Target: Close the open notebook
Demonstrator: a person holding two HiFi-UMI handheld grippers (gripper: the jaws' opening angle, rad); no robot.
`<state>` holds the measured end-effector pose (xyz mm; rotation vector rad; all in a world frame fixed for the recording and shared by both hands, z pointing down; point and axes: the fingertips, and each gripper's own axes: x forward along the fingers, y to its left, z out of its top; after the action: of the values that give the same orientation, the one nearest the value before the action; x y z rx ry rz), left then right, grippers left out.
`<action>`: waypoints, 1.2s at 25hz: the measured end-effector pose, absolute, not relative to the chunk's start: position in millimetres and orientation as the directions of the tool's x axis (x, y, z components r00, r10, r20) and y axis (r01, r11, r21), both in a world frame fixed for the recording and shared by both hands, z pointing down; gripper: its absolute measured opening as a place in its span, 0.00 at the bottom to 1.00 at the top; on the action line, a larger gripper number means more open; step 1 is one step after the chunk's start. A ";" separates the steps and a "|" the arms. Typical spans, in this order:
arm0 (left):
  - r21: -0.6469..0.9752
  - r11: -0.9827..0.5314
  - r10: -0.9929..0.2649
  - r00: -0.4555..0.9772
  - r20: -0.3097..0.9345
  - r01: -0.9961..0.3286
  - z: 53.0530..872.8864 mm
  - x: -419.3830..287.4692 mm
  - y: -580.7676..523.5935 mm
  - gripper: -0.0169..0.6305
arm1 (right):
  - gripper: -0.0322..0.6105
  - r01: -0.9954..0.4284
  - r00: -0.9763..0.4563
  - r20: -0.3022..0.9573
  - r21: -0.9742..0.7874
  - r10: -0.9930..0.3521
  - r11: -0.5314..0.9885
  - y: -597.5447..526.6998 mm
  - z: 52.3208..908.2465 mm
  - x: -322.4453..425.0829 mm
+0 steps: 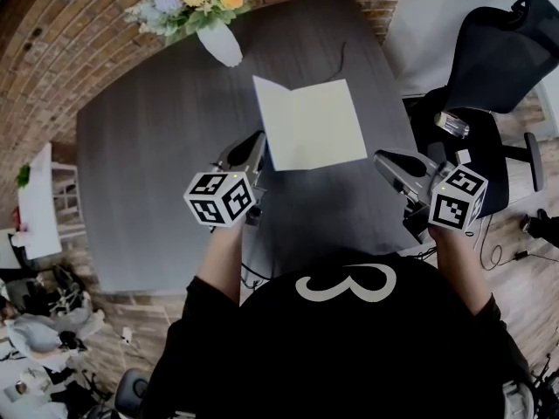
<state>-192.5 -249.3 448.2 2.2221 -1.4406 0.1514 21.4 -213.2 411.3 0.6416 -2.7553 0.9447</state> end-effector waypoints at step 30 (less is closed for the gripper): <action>0.295 -0.562 -0.639 0.632 0.438 -0.773 488.1 -56.0 -291.5 0.05 | 0.05 -0.535 -0.843 0.309 -0.571 -0.441 0.623 -228.8 434.6 72.4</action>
<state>-56.0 -291.5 488.1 2.3934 -1.1108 0.3904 72.4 -228.8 434.6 0.8172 -2.7029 1.0198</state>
